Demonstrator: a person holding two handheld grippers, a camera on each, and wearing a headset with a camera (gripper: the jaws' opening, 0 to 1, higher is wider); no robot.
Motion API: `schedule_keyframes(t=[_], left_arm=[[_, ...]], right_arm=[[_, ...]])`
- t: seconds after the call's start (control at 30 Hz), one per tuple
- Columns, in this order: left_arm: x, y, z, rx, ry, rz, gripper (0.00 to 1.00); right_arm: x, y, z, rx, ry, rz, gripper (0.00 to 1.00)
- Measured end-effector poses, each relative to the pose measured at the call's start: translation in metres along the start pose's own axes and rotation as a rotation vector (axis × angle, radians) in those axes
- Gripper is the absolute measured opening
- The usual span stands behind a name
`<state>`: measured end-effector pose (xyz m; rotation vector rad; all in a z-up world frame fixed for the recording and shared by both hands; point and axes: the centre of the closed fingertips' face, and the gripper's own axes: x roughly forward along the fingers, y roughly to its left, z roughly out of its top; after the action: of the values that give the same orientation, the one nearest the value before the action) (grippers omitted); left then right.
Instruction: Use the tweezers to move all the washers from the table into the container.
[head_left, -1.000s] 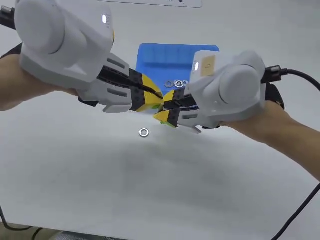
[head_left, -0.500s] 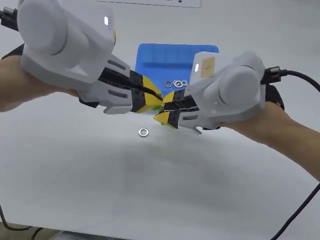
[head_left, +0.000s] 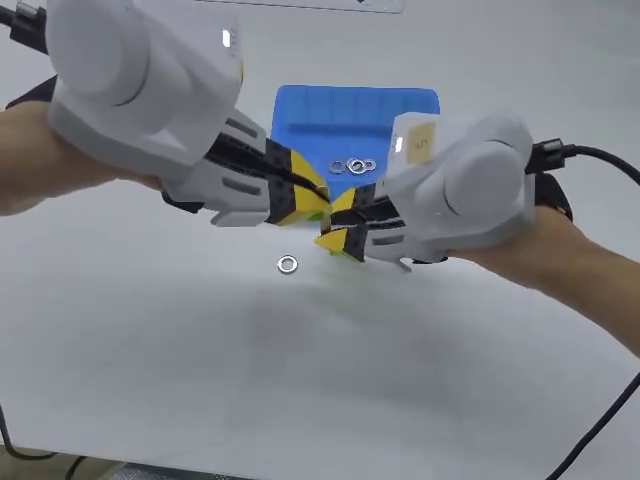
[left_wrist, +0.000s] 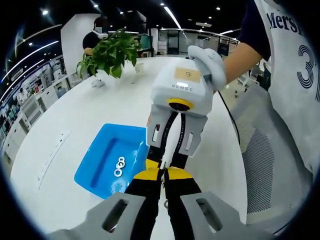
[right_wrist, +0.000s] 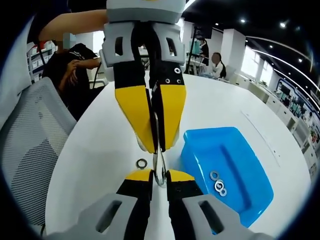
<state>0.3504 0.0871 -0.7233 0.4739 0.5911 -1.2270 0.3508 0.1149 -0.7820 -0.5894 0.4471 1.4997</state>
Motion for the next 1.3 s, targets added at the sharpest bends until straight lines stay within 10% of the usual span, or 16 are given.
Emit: schedule_keyframes(t=[0.8,1.3], left_arm=[[0.004,0.004,-0.008,-0.026,0.022,-0.007,0.07],[-0.02,-0.008,0.022,0.009,-0.025,0.016,0.07]], right_arm=[[-0.002,0.001,0.011,0.004,-0.01,-0.004,0.09],[-0.024,0.004,0.038,0.0,-0.055,-0.043,0.1]])
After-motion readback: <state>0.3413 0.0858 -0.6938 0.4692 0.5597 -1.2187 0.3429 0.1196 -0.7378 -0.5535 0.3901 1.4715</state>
